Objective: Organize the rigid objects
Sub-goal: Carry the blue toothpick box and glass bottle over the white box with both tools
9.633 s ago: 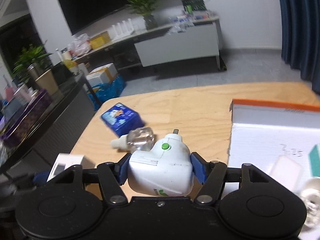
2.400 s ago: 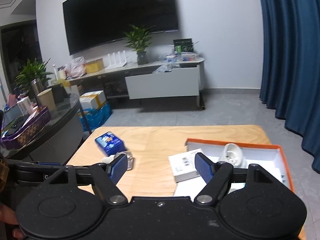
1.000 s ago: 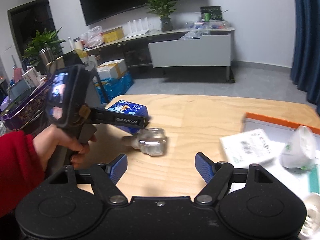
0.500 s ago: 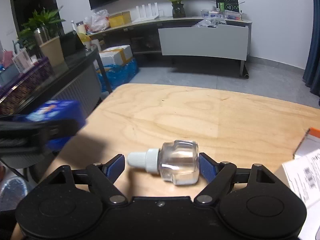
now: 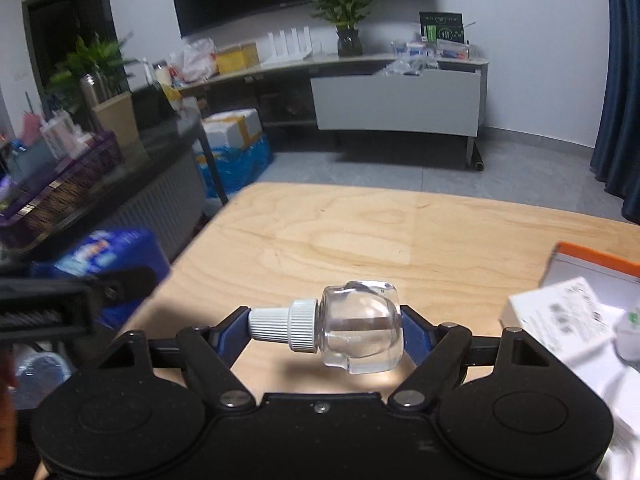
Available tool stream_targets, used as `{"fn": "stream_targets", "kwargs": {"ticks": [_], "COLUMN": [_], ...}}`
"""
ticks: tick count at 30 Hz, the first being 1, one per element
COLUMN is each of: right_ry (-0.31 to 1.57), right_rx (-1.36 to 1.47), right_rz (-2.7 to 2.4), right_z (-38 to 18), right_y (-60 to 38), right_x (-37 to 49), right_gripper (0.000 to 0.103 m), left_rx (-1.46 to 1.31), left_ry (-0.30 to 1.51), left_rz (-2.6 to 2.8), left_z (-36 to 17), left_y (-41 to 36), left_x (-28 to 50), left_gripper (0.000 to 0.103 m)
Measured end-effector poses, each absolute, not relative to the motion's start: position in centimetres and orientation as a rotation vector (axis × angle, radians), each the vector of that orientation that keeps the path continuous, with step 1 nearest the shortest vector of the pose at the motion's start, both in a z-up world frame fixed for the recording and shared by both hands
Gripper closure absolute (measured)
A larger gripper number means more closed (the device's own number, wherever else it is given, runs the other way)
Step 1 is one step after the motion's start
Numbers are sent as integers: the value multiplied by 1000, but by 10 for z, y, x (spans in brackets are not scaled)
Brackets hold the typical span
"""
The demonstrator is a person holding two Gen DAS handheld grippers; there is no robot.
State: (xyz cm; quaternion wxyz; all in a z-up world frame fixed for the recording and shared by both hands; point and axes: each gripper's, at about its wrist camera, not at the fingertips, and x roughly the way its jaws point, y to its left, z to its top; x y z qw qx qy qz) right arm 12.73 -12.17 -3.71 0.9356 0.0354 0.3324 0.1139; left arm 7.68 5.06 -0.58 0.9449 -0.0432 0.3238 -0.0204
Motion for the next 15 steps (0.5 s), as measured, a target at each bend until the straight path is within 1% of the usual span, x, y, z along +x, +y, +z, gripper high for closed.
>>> {"fn": "stream_targets", "kwargs": {"ticks": [7,15], "right_ry": [636,613], "right_rx": [80,106], "right_rz": [227,212], "right_z": [-5,13], "right_y": [-132,-144], "right_x": [63,-3], "right_gripper": [10,10], "left_rx": [-89,-80], "left_ry": [646,642], "left_rz": [-28,-19], "left_z": [8,17], "left_y": [36,19], "left_x": [37,-3], "left_gripper": [9,9]}}
